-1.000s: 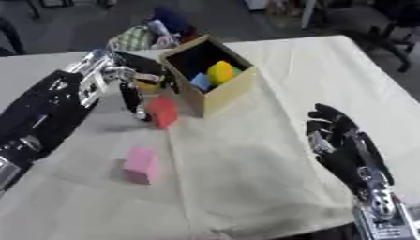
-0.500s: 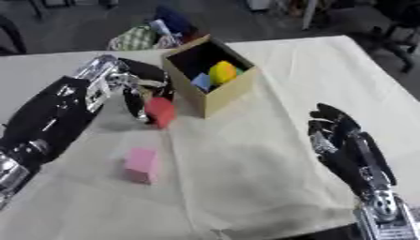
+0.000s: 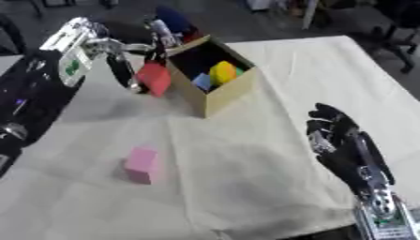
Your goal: Pick up objects on the table and place them in the box.
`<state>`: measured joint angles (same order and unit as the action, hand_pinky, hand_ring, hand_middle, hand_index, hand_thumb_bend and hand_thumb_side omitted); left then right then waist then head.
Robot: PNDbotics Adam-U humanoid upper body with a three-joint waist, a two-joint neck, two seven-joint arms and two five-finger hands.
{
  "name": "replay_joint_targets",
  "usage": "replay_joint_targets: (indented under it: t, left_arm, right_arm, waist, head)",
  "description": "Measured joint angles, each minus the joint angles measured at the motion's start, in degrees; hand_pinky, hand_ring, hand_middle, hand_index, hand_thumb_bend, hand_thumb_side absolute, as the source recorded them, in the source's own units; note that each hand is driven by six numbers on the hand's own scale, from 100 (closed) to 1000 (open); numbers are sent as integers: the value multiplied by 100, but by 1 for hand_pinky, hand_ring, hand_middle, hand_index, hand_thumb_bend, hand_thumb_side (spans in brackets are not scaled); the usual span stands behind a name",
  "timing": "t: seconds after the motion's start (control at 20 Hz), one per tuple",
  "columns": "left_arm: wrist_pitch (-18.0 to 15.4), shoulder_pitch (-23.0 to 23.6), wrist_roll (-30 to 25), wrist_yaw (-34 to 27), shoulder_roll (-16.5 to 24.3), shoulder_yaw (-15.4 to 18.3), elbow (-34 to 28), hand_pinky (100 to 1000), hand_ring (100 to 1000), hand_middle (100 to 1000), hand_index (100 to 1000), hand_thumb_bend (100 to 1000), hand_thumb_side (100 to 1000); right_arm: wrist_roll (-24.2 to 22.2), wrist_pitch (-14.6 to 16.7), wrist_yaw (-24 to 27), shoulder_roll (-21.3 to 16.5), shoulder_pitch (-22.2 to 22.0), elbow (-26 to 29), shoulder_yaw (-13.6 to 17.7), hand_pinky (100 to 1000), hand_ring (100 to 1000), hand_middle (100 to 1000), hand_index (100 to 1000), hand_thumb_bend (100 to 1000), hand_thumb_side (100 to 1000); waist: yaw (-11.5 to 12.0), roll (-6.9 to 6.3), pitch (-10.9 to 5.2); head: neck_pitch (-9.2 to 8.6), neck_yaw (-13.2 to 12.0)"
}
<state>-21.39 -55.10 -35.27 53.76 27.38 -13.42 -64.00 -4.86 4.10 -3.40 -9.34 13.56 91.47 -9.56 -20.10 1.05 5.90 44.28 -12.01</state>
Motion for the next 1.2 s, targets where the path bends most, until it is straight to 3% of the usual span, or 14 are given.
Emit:
replay_joint_targets:
  t: [0.55, 0.75, 1.0, 1.2]
  left_arm:
    - [503, -346, 1810, 1582, -1117, 450, 1352, 720, 662, 648, 762, 463, 100]
    - [569, -337, 2254, 1896, -1245, 521, 1612, 793, 757, 765, 888, 489, 100]
    - [534, -313, 2345, 1985, -1247, 524, 1696, 812, 777, 806, 920, 523, 161]
    - [350, -286, 2111, 1756, -1055, 515, 1401, 753, 700, 711, 848, 459, 100]
  right_arm:
    - [-90, -7, 3, 25, 30, -32, -76, 778, 787, 774, 880, 100, 432]
    - [-104, -5, 5, 49, 53, -32, -76, 778, 787, 774, 880, 100, 432]
    - [-105, -5, 5, 50, 54, -32, -76, 778, 787, 774, 880, 100, 432]
    - [-99, -1, 5, 50, 53, -32, -70, 779, 786, 774, 881, 100, 431]
  waist:
    - [-265, 0, 7]
    - [-306, 0, 7]
    - [-301, 0, 7]
    - [-242, 0, 8]
  head:
    - [0, -186]
    - [0, -203]
    - [0, -201]
    - [0, -170]
